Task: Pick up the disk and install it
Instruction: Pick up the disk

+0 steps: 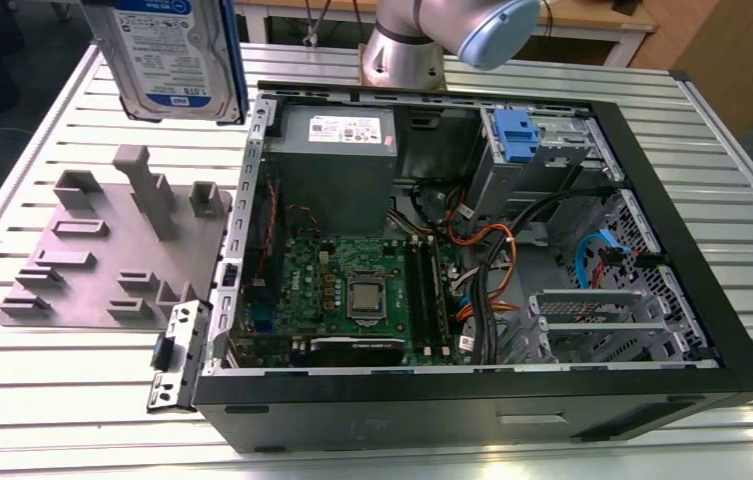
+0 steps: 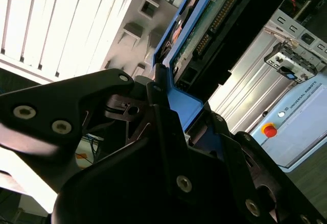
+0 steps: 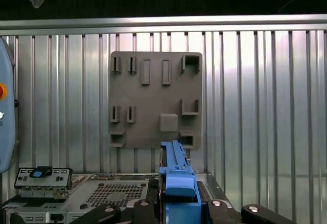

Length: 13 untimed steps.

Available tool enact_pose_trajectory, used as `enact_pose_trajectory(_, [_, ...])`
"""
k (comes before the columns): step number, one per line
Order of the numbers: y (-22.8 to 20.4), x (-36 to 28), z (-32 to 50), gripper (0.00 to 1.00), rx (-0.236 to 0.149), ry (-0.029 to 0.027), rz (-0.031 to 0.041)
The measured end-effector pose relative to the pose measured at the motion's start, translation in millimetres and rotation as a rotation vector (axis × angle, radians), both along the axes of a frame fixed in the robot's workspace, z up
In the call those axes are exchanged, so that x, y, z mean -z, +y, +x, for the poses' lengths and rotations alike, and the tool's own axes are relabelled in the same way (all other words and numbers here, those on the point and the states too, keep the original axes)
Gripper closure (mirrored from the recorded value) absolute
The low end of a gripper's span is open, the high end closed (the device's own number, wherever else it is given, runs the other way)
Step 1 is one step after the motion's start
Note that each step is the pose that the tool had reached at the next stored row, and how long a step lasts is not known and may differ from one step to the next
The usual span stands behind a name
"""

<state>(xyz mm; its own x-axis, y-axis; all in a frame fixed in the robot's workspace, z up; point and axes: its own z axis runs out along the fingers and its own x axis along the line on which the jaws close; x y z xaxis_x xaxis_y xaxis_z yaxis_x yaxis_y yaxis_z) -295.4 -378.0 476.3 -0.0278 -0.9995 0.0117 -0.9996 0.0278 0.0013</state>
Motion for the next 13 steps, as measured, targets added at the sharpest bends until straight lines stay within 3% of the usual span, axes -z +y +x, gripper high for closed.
enact_pose_trajectory(13, [-0.4,0.0,23.1,0.63,0.0,0.0021,0.0])
